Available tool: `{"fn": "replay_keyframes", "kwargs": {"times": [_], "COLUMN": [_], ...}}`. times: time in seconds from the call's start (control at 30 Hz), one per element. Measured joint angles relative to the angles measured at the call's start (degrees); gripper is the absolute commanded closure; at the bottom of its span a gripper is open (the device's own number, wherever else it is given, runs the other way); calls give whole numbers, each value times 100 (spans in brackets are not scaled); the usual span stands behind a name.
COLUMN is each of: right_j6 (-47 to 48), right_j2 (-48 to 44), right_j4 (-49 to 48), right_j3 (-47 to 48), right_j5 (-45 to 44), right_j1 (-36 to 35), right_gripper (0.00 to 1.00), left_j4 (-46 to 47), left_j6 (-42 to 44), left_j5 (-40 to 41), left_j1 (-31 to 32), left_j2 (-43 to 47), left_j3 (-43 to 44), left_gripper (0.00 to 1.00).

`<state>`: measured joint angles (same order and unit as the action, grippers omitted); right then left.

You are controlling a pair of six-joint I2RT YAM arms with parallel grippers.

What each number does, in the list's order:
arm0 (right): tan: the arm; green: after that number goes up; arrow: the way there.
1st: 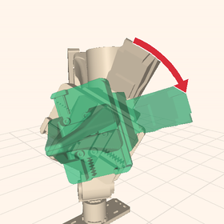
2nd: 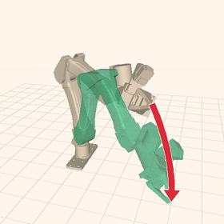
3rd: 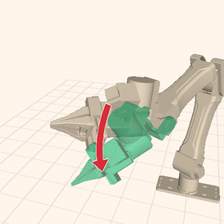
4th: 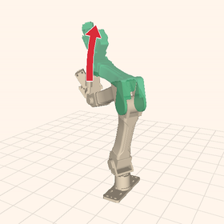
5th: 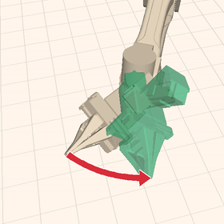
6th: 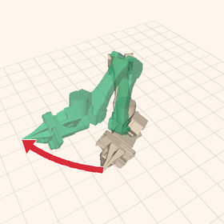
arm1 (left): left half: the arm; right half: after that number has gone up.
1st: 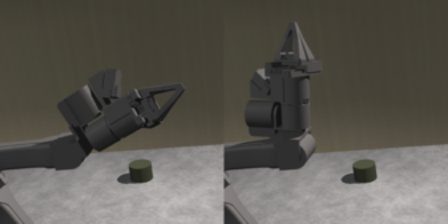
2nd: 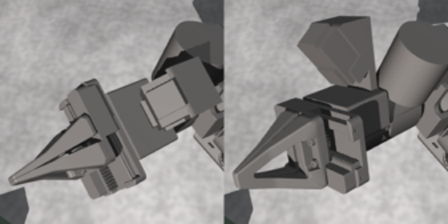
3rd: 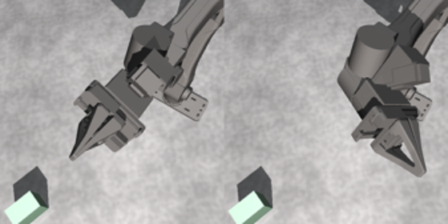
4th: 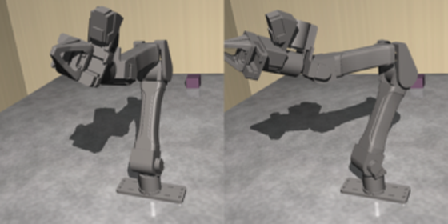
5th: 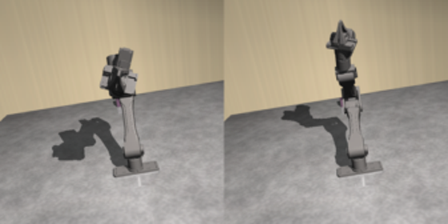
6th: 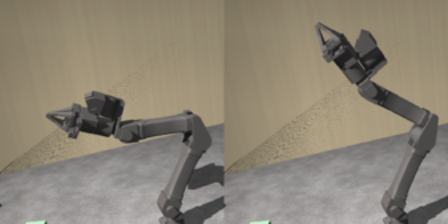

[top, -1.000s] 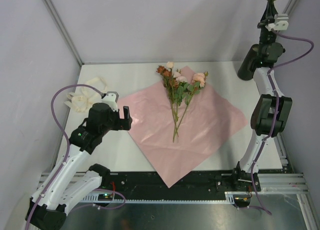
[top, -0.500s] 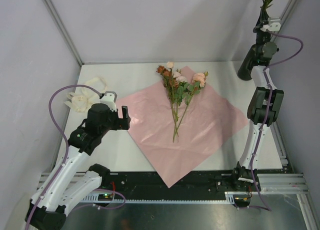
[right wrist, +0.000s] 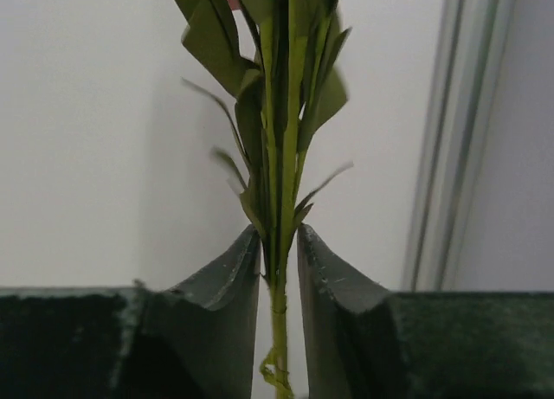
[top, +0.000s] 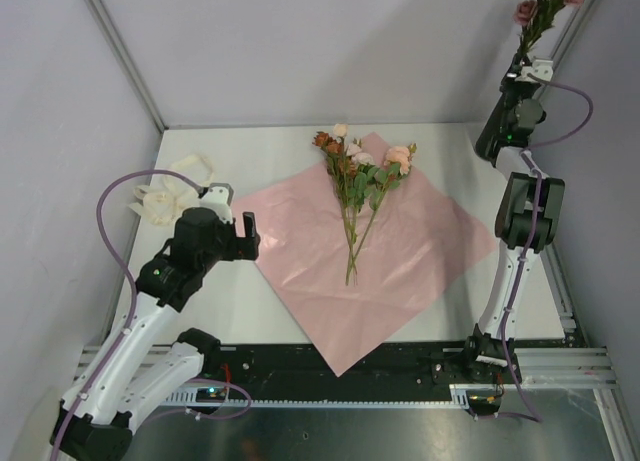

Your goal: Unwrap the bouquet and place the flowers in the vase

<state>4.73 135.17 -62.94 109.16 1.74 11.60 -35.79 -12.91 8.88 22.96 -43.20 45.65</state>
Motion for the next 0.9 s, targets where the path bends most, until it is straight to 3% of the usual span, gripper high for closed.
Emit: {"fn": "replay_keyframes", "kwargs": {"times": [0.3,0.57,0.83,0.9], "right_j6": [-149,-166,-592,-850], "right_j2": [-1003,-2459,-3654,-3947], "right_j4": [824,1801,4162,4966], "right_j3": [-1456,-2061,-2120,-2120], "right_j5": [-1021,-1858,-2653,-2699], "right_j1": [-98,-372,-645,-741], "right_gripper": [38,23,16,6], "left_j4": [0,0,0,0], "left_j6": [2,2,2,2], "left_j5": [46,59,55,52], "left_j1": [0,0,0,0], "left_j2": [284,433,525,535], "left_j3": [0,0,0,0], "left_gripper": [0,1,0,0]}}
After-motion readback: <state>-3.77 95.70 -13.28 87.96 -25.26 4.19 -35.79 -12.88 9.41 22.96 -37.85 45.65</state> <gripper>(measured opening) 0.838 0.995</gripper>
